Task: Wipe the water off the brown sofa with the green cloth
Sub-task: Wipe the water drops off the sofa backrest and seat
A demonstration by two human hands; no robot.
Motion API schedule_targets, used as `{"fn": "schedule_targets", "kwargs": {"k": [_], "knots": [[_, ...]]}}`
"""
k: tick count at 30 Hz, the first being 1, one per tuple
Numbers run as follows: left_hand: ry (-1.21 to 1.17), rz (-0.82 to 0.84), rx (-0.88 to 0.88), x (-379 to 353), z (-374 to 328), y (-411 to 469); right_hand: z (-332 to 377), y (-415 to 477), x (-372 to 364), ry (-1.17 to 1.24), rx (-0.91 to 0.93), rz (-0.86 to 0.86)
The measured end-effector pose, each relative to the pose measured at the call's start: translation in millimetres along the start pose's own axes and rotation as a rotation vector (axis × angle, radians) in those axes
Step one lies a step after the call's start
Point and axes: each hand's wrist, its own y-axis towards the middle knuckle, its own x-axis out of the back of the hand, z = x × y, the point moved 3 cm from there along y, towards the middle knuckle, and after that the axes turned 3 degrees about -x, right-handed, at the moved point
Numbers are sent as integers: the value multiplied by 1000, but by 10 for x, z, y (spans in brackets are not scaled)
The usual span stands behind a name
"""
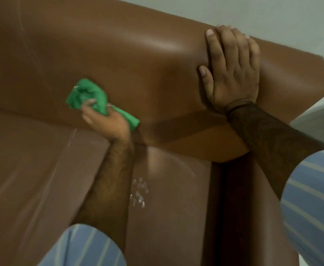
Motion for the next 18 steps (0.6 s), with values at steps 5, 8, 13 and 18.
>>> {"fn": "schedule_targets", "kwargs": {"k": [5,8,13,18], "knots": [[166,479,-655,-105,-157,-779,-10,-7,-12,5,2,3],[230,445,-732,-56,-196,-438,-14,-11,-11,-7,-11,5],[-92,-131,2,76,-396,513,13,-2,-10,-3,-15,-1],[90,292,-554,-160,-704,-408,-1,-6,1,3,-14,20]]}}
